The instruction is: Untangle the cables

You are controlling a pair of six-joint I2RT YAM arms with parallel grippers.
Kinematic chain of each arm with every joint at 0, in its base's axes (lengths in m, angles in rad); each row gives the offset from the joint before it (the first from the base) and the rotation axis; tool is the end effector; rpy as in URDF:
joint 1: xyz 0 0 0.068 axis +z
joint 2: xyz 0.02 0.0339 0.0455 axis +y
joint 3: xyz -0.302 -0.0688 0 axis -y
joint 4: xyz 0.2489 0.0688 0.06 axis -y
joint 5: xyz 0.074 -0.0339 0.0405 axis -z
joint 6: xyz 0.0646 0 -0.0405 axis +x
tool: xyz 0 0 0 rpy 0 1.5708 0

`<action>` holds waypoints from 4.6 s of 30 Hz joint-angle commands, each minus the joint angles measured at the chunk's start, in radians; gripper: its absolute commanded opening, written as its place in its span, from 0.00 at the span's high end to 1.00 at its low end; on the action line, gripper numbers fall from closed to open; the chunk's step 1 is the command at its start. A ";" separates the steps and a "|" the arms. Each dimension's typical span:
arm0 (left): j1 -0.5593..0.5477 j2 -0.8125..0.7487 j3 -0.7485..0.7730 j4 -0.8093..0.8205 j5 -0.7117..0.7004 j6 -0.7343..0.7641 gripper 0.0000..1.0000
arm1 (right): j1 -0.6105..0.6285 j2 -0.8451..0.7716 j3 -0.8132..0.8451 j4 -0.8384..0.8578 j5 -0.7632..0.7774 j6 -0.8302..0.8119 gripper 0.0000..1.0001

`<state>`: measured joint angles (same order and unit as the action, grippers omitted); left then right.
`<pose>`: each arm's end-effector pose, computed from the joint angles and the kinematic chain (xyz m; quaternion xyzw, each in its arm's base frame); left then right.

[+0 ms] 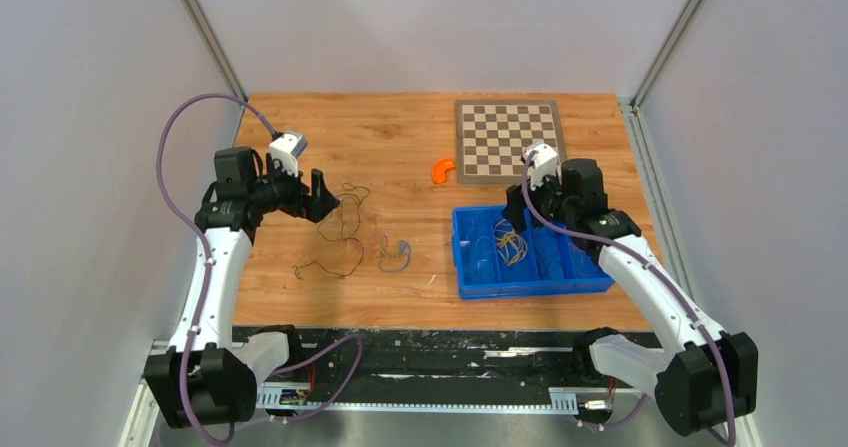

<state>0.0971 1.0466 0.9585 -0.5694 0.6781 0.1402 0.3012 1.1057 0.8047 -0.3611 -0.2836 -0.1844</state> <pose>0.2233 -0.0190 0.3368 0.1649 0.8431 -0.2472 0.4483 0.2308 0.0906 0.2833 -0.2741 0.8485 0.1521 0.4263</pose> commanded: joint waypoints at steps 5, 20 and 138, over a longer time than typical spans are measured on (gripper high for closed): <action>-0.007 0.180 0.078 -0.165 -0.137 0.099 0.00 | 0.008 -0.065 0.181 -0.121 -0.248 -0.014 0.05; -0.054 0.564 0.081 0.072 -0.008 -0.063 0.51 | 0.018 0.117 0.350 -0.060 -0.414 0.032 0.02; -0.317 0.212 -0.079 0.127 0.162 0.455 0.72 | 0.134 -0.132 0.927 0.182 -0.083 0.309 1.00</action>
<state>-0.2817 1.3399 0.8665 -0.2955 0.7792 0.3901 0.4370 0.9867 1.7103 -0.1501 -0.3859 0.1608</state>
